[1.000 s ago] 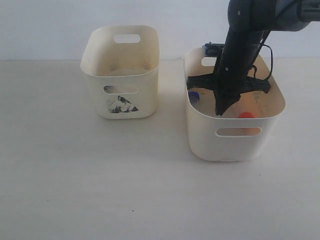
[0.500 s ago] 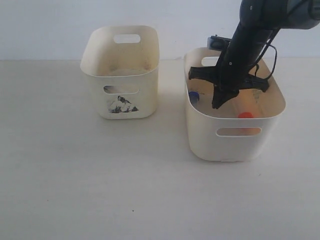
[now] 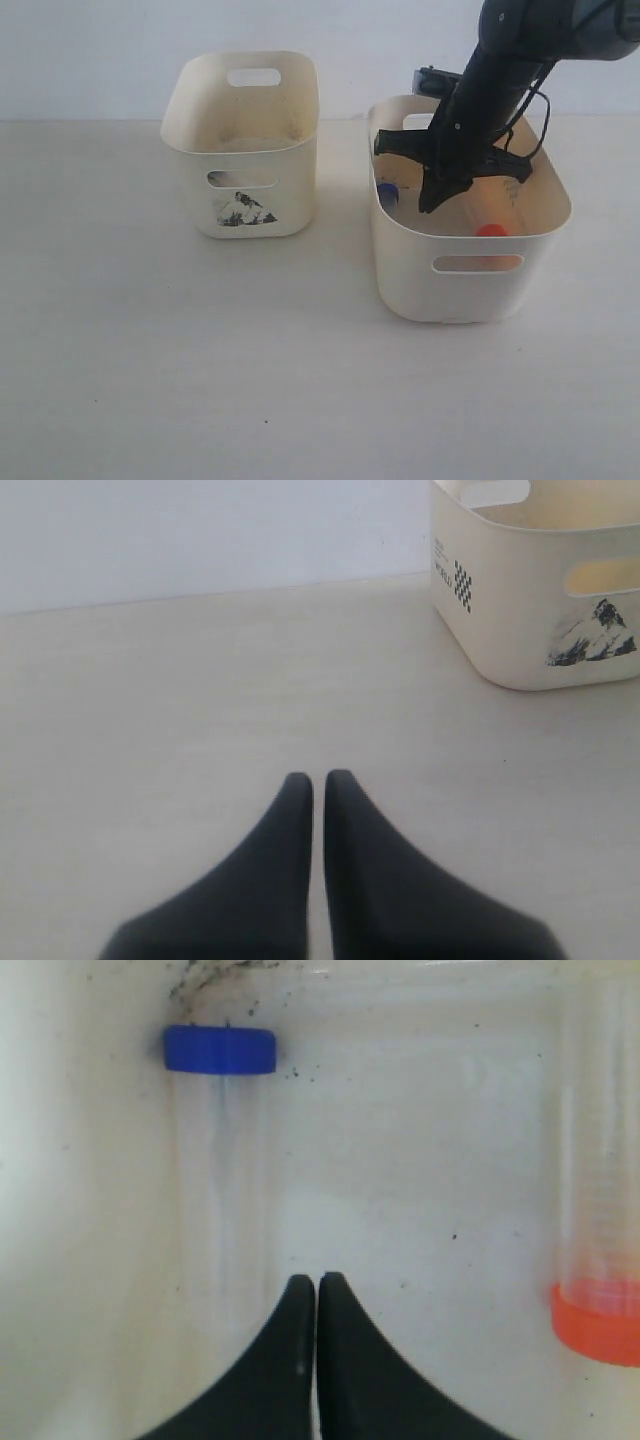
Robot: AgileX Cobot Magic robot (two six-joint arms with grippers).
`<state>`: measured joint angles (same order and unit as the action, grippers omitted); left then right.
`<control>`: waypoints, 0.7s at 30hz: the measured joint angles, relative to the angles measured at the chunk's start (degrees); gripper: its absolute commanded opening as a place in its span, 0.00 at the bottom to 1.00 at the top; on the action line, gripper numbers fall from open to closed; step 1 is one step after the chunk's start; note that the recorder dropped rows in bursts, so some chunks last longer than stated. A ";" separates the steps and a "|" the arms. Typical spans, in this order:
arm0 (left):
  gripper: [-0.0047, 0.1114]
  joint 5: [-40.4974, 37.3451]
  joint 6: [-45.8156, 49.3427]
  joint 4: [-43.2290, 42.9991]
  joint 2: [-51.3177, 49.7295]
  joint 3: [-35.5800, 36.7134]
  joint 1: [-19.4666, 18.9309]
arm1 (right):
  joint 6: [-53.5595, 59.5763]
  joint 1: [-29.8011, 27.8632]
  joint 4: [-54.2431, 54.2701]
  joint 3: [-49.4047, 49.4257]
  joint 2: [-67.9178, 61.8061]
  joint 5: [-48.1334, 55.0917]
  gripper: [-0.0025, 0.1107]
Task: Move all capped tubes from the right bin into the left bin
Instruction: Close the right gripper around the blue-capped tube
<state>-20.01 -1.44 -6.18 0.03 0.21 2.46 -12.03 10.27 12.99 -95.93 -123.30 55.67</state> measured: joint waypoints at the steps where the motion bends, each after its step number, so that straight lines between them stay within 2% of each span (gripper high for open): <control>1: 0.08 0.00 0.00 0.00 0.00 0.00 0.00 | 0.00 0.00 0.11 0.00 -0.22 0.00 0.02; 17: 0.08 0.00 0.00 0.00 0.00 0.00 0.00 | 3.26 -0.48 4.24 -1.22 -3.75 -2.12 0.03; 18: 0.08 0.00 0.00 0.00 0.00 0.00 0.00 | 3.57 -0.48 4.36 -1.62 -3.86 -2.11 0.04; 20: 0.08 0.00 0.00 0.00 0.00 0.00 0.00 | 3.69 -0.58 5.19 -2.48 -4.22 -2.77 0.20; 21: 0.08 0.00 0.00 0.00 0.00 0.00 0.00 | 3.85 -0.58 5.59 -2.59 -4.22 -2.77 0.37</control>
<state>-20.01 -1.44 -6.18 0.03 0.21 2.46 -8.19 9.70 18.57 -98.52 -127.52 52.90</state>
